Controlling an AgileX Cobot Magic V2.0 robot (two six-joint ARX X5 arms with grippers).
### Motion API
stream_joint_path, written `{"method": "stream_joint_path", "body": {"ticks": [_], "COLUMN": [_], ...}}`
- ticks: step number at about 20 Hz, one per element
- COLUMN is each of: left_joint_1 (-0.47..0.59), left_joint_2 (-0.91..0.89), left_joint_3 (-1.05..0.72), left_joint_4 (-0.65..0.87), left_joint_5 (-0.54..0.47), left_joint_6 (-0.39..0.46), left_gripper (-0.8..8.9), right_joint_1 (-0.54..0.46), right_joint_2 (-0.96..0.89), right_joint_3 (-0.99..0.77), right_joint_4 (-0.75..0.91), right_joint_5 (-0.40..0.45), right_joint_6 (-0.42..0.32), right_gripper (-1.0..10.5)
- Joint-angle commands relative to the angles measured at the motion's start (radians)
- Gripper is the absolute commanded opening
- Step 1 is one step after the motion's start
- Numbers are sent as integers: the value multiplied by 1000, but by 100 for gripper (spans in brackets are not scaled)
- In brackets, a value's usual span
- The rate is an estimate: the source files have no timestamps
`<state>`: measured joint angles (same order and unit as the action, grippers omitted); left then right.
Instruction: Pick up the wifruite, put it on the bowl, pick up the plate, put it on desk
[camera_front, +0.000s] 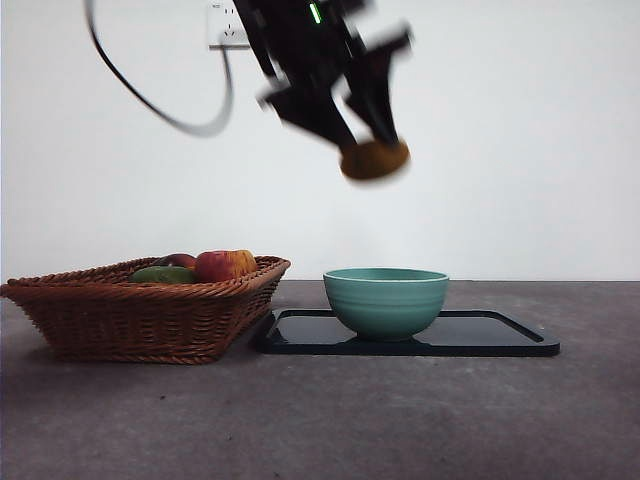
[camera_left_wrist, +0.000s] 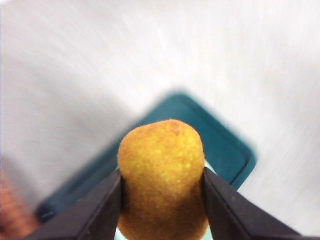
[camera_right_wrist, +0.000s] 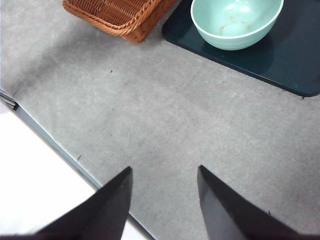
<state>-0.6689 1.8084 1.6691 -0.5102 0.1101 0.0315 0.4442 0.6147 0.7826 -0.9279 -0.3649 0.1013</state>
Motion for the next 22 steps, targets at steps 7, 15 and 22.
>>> {"method": "stream_joint_path", "body": {"ticks": [7, 15, 22], "left_joint_1": [35, 73, 150], "left_joint_2": [-330, -412, -412], "left_joint_3": [30, -51, -404], "left_joint_4": [-267, -362, -141], "left_joint_5": [-39, -200, -218], "left_joint_6": [-237, -338, -407], "left_gripper": [179, 183, 186], "right_joint_1": [5, 5, 5], "right_joint_2": [3, 3, 3], "right_joint_3": [3, 3, 3], "right_joint_4": [14, 14, 14], "right_joint_5": [6, 6, 6], "right_joint_6": [-8, -8, -8], "right_gripper": [208, 208, 208]}}
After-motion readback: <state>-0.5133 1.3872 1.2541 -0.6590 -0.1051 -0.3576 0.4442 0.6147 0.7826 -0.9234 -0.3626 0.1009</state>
